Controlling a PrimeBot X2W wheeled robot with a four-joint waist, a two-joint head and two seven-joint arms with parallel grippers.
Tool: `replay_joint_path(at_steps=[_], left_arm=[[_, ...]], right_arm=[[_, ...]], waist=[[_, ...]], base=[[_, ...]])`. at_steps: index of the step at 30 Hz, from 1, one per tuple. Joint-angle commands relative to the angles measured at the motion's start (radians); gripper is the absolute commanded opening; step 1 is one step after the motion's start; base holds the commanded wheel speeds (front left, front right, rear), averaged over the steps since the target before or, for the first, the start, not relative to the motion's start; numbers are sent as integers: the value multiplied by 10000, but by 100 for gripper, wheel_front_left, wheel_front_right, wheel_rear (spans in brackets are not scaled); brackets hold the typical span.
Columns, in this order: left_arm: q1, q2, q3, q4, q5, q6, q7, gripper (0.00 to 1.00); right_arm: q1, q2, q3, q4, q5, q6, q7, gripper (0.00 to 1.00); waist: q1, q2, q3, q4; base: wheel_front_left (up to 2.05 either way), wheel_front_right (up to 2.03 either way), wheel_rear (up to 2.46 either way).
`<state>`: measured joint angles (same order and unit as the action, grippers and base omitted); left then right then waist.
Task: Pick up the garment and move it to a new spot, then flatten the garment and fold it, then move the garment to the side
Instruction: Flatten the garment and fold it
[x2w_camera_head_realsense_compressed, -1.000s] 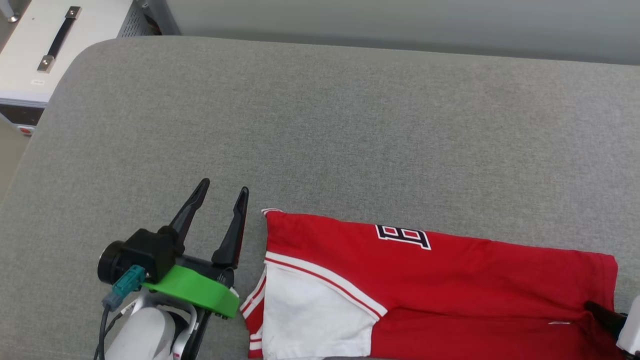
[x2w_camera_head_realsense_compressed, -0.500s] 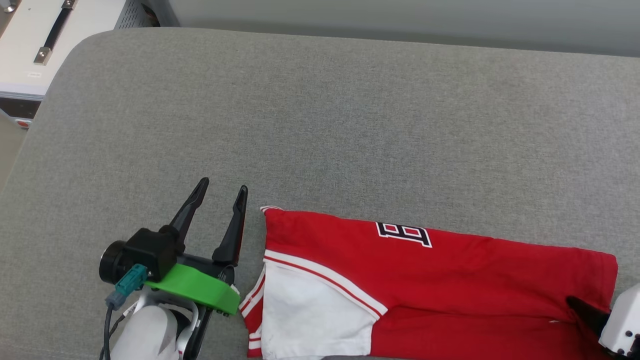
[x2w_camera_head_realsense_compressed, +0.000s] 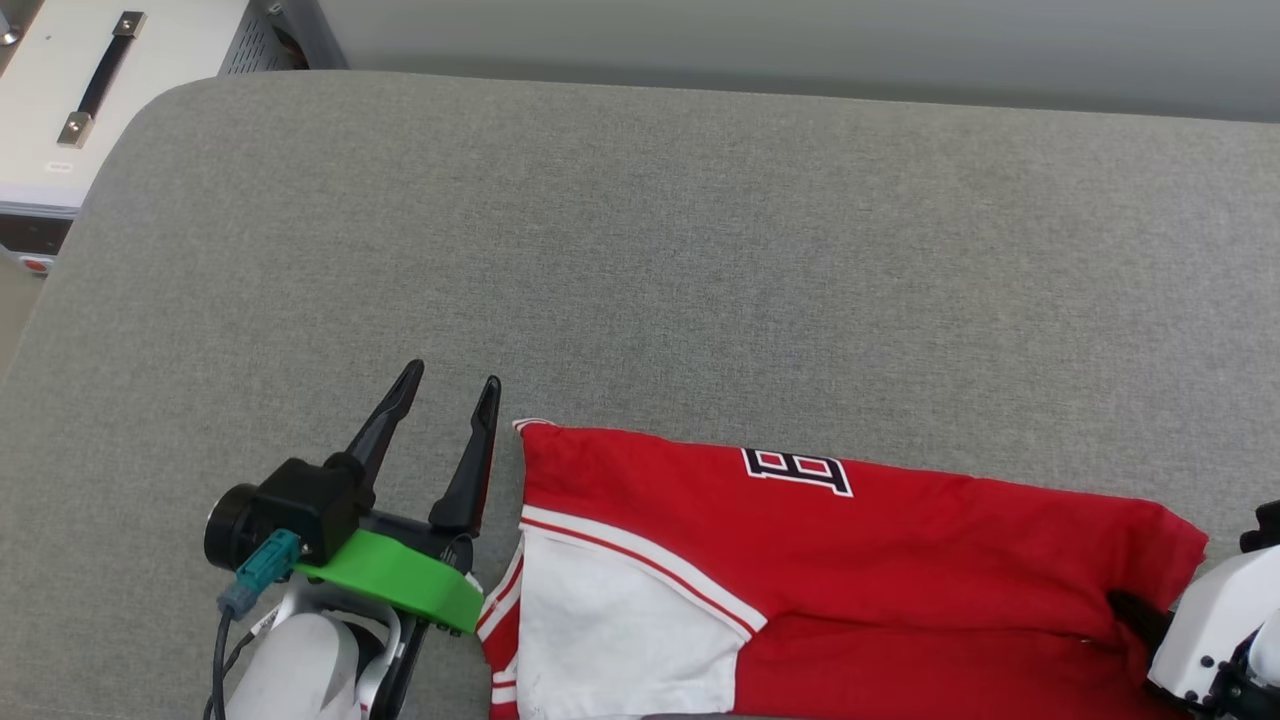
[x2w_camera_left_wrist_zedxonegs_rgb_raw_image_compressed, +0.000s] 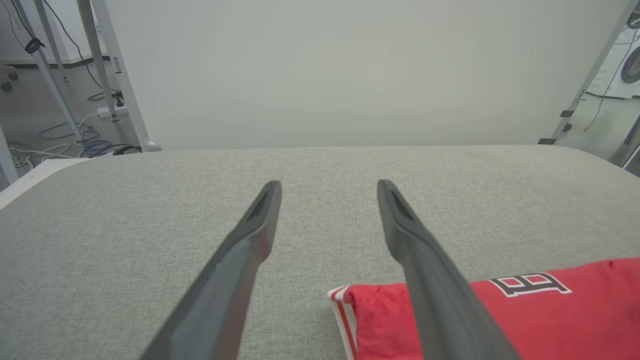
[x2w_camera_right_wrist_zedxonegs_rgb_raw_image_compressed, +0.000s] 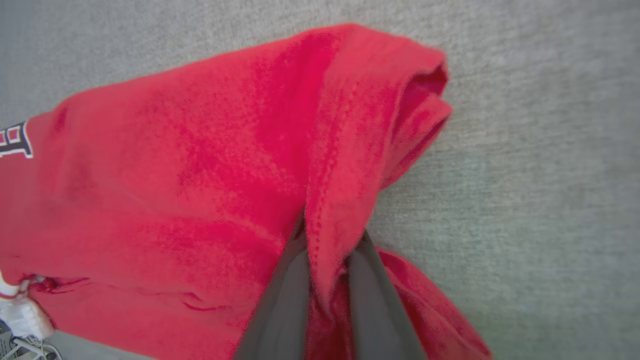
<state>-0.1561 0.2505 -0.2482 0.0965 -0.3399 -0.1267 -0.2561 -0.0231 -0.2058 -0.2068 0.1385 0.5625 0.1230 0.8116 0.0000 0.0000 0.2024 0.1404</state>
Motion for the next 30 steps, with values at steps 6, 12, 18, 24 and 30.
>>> replay_joint_path(at_steps=[6,12,18,24,30], left_arm=[[140,57,27,56,-74,-39,-57,100],[203,83,6,55,-97,-39,-57,100],[279,106,-23,94,-121,-40,-57,100],[426,92,-69,161,-157,-40,-57,100],[590,34,-174,241,-213,-40,-57,100]], right_arm=[[-15,-189,308,633,107,77,-707,0],[-83,-1052,-40,852,-243,77,-1422,0],[-166,-1780,-729,1210,-718,77,-1923,0],[-70,-1833,-1026,1199,-947,77,-1996,0],[387,-1456,-930,488,-745,77,-1832,0]], waist=[[0,0,-193,-64],[0,0,-320,-124],[0,0,-507,-157],[0,0,-817,-171],[0,0,-1228,-147]], base=[[0,0,0],[0,0,0],[0,0,0],[0,0,0],[0,0,0]])
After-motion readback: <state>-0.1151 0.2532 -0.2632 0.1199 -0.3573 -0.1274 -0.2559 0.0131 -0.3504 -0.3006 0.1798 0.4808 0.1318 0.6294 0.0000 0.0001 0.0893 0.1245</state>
